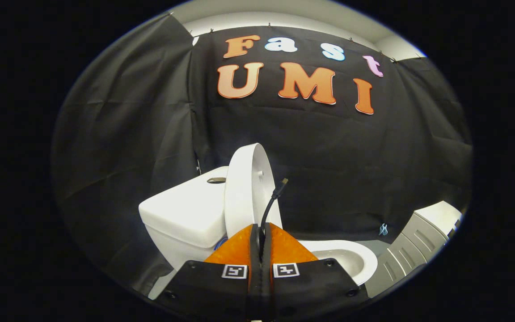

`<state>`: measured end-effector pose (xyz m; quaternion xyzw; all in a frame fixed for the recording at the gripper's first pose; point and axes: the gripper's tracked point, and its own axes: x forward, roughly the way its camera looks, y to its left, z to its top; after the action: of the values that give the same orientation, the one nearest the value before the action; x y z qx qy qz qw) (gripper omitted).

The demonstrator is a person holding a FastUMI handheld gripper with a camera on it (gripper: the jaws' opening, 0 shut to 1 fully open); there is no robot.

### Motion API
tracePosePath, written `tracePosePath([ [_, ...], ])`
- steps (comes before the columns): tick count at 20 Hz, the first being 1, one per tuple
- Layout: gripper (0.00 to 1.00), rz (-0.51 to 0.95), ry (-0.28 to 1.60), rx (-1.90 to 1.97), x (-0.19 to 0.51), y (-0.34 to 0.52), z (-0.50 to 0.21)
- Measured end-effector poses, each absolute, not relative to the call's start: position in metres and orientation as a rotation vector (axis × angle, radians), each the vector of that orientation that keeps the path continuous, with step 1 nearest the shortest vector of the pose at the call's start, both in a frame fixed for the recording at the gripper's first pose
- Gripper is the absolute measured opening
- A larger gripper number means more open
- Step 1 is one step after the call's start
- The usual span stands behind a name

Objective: Open the toilet lid.

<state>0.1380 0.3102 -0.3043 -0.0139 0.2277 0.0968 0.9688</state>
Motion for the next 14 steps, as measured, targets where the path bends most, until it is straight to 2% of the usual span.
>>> tracePosePath([
  [7, 0.08, 0.160, 0.450, -0.018, 0.1382, 0.3074, -0.3044],
  [13, 0.21, 0.171, 0.434, -0.027, 0.1391, 0.3125, -0.3042],
  [14, 0.29, 0.180, 0.446, -0.020, 0.1361, 0.3136, -0.3055],
])
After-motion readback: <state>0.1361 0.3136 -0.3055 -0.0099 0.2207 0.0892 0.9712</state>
